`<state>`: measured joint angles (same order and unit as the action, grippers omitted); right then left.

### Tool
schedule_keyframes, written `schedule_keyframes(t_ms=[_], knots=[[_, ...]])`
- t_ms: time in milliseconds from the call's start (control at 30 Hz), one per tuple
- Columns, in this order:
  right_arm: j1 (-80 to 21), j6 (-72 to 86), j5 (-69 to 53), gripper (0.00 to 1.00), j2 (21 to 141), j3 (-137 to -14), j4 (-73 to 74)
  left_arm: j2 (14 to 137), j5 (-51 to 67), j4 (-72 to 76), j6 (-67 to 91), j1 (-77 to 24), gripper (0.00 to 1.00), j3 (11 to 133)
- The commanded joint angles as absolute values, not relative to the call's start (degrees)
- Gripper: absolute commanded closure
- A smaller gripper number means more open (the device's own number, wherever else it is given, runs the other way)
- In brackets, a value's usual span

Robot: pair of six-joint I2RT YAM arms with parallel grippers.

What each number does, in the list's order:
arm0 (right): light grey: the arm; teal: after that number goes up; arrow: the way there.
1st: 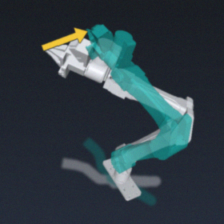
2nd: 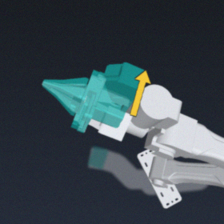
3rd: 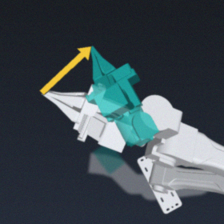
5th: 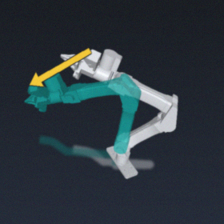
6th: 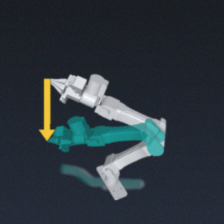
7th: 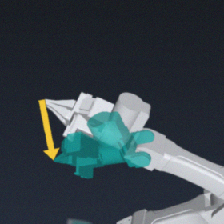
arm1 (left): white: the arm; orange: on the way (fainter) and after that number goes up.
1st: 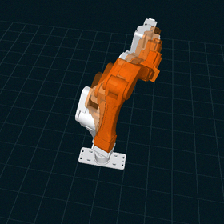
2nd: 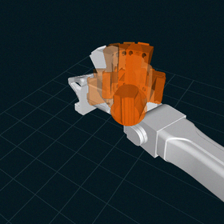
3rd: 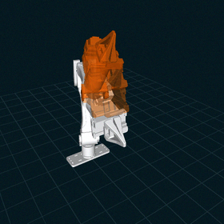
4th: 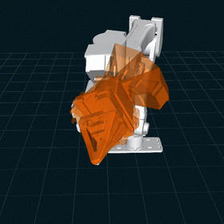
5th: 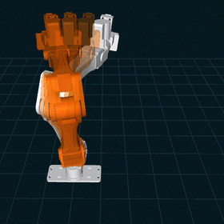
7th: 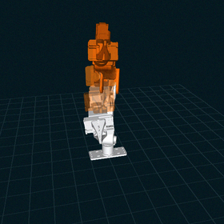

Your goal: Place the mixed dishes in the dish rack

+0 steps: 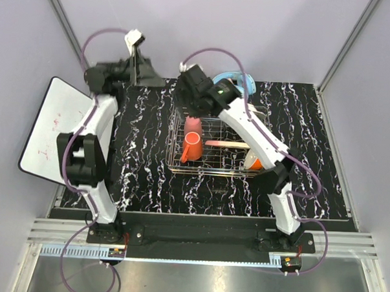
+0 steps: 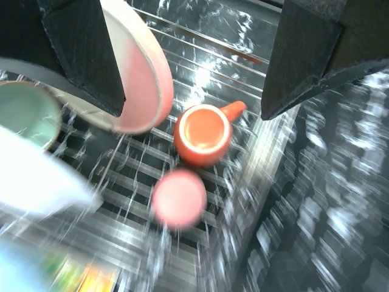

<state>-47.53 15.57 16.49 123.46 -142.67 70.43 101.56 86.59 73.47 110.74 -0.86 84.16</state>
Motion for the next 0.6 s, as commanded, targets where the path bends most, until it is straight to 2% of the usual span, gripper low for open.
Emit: schedule_keyframes(t_ms=[0, 167, 333, 433, 567], knots=[[-47.99, 13.54, 21.97, 0.01, 109.97, -152.66, 72.34, 108.36, 96.77, 89.78, 119.14, -8.16, 0.01, 112.88], [-48.08, 14.84, 22.33, 0.0, 96.35, -146.27, 69.01, 116.97, 96.86, 88.24, 115.05, -13.09, 0.01, 124.76], [-47.99, 18.28, 21.27, 0.0, 81.96, -130.37, 65.66, 118.04, 96.94, 88.25, 114.52, -12.66, 0.01, 135.25], [-47.99, 19.25, 21.18, 0.01, 74.22, -120.87, 60.31, 114.54, 96.94, 83.67, 112.41, -13.35, 0.01, 136.68], [-47.99, 17.85, 19.08, 0.0, 68.04, -113.92, 51.88, 101.1, 96.86, 83.85, 111.01, -19.49, 0.01, 130.44]])
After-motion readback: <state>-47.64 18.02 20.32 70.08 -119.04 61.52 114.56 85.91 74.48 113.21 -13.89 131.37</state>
